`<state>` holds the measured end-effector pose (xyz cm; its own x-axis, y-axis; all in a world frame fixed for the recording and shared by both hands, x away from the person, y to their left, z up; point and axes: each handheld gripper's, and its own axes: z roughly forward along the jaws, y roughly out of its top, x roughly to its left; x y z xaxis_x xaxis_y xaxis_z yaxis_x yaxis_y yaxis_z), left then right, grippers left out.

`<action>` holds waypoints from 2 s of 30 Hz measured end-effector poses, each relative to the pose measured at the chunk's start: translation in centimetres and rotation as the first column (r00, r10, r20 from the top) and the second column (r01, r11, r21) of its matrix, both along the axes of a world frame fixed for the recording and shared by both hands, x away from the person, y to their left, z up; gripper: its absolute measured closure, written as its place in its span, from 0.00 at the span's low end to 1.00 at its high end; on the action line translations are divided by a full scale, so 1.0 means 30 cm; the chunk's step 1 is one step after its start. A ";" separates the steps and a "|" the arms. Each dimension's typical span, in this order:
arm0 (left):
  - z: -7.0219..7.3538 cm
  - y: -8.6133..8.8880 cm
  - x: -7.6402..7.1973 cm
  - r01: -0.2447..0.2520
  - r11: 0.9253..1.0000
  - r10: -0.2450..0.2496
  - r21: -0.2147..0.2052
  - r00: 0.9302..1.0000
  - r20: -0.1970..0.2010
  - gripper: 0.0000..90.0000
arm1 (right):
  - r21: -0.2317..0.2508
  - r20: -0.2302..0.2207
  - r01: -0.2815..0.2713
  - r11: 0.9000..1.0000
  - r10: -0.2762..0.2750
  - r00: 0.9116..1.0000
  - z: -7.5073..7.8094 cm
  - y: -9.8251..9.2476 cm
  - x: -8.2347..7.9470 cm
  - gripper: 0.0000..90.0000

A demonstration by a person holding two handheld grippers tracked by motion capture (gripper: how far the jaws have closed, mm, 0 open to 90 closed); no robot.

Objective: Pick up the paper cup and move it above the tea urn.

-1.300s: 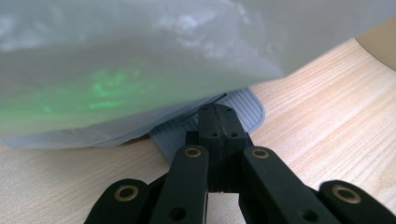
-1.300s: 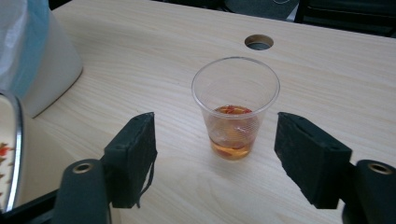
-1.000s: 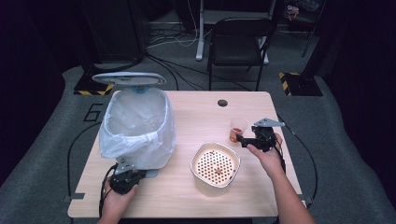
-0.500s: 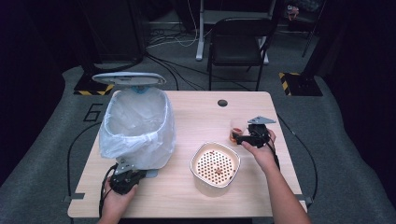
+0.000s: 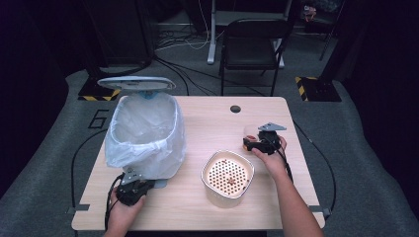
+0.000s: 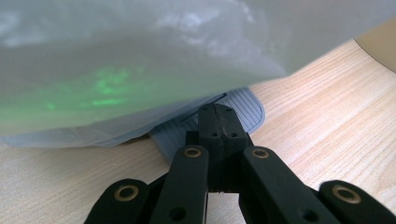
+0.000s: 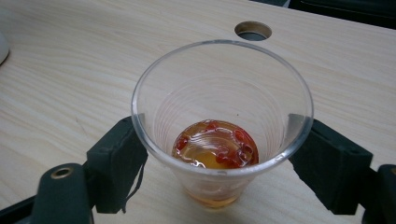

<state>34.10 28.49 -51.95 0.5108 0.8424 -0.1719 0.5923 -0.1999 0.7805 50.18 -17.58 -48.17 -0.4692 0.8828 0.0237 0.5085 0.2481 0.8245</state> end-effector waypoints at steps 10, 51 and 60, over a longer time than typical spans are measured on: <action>-0.001 0.001 -0.002 -0.006 1.000 0.006 0.000 1.000 0.000 1.00 | -0.003 0.002 -0.005 1.000 0.005 1.000 -0.024 0.004 0.020 0.27; 0.000 0.003 0.001 -0.001 1.000 0.001 -0.012 1.000 -0.007 1.00 | -0.009 -0.006 0.000 1.000 0.000 1.000 -0.023 -0.084 -0.273 0.32; 0.001 0.003 0.002 0.000 1.000 0.000 -0.009 1.000 -0.010 1.00 | 0.029 0.023 -0.003 1.000 0.002 1.000 -0.031 -0.079 -0.266 0.31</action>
